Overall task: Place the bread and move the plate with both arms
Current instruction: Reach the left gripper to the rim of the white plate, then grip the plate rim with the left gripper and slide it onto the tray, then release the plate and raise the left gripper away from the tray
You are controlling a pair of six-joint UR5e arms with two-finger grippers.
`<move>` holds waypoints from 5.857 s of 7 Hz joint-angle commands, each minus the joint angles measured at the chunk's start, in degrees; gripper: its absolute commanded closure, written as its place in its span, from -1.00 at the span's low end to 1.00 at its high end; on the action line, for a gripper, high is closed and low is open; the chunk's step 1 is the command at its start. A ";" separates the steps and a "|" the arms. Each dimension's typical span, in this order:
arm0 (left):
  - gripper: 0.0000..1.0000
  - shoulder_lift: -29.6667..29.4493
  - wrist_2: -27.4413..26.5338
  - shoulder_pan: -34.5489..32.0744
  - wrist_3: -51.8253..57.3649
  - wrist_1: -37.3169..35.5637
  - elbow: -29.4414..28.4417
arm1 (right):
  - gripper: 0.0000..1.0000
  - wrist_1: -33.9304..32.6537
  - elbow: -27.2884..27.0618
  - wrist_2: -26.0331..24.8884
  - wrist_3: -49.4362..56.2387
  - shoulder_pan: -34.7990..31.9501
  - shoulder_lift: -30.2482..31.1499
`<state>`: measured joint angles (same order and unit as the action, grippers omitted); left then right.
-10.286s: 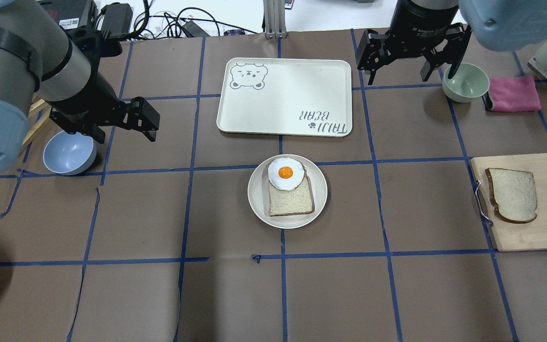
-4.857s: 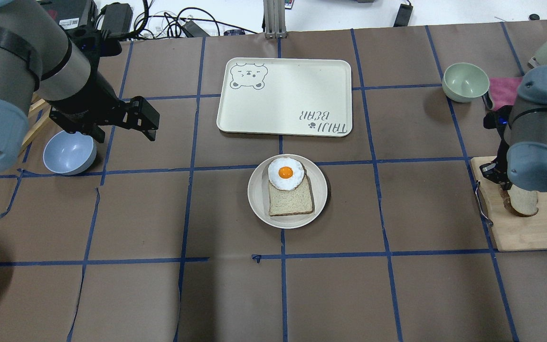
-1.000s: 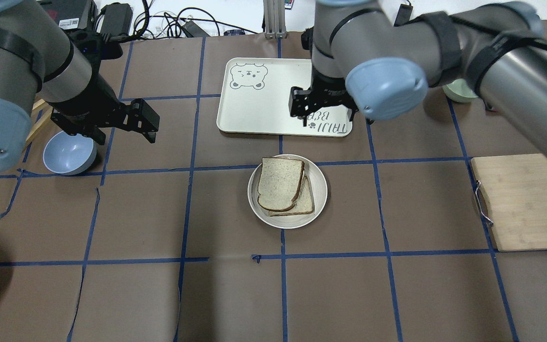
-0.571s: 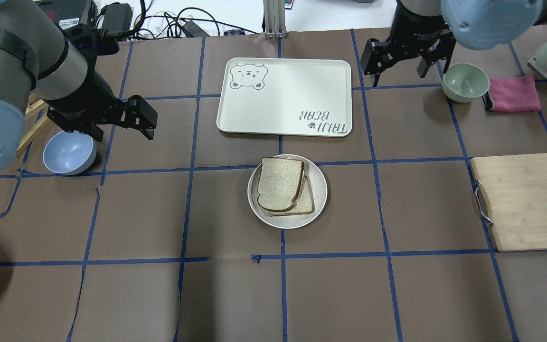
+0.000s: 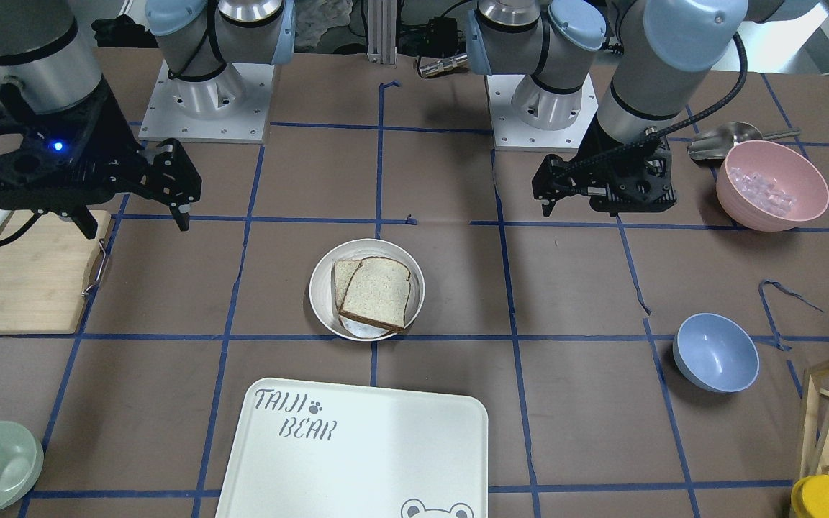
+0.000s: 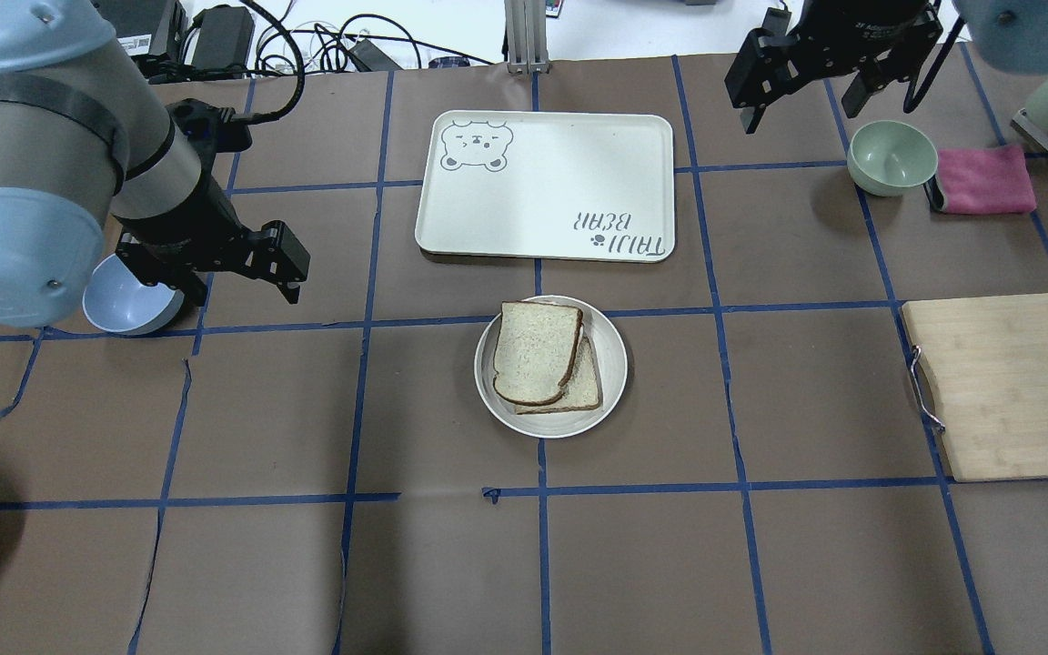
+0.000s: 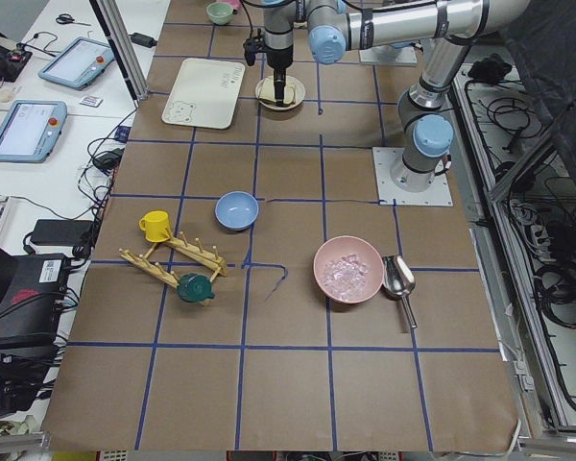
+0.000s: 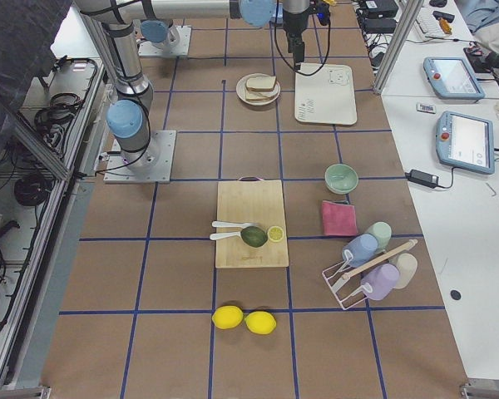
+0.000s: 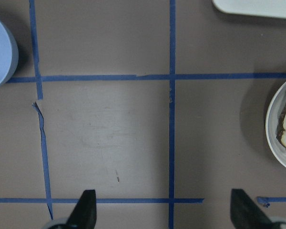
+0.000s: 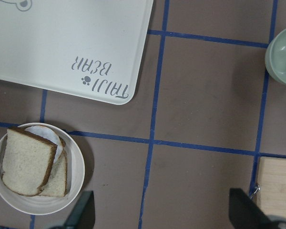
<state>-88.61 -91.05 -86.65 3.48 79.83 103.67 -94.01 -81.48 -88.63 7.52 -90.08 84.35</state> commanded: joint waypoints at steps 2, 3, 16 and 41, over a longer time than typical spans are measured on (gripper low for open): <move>-1.00 -6.99 11.30 -2.45 -2.67 -10.03 2.49 | -1.00 0.41 -0.17 1.00 0.04 -0.63 1.43; -1.00 -9.63 11.24 -5.69 -5.04 -14.66 2.94 | -1.00 -0.03 -0.26 0.65 0.04 -0.54 1.34; -0.05 -26.27 12.38 -15.03 -6.38 -28.24 4.61 | -1.00 -0.04 -0.26 0.65 -3.57 -0.27 1.25; -1.00 -43.43 13.54 -8.81 -9.90 -22.09 -34.24 | -1.00 -0.12 -0.52 0.65 -3.39 -0.19 1.25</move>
<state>-134.66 -73.83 -96.29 -6.68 56.92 69.11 -94.14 -82.00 -88.00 4.13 -90.20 85.61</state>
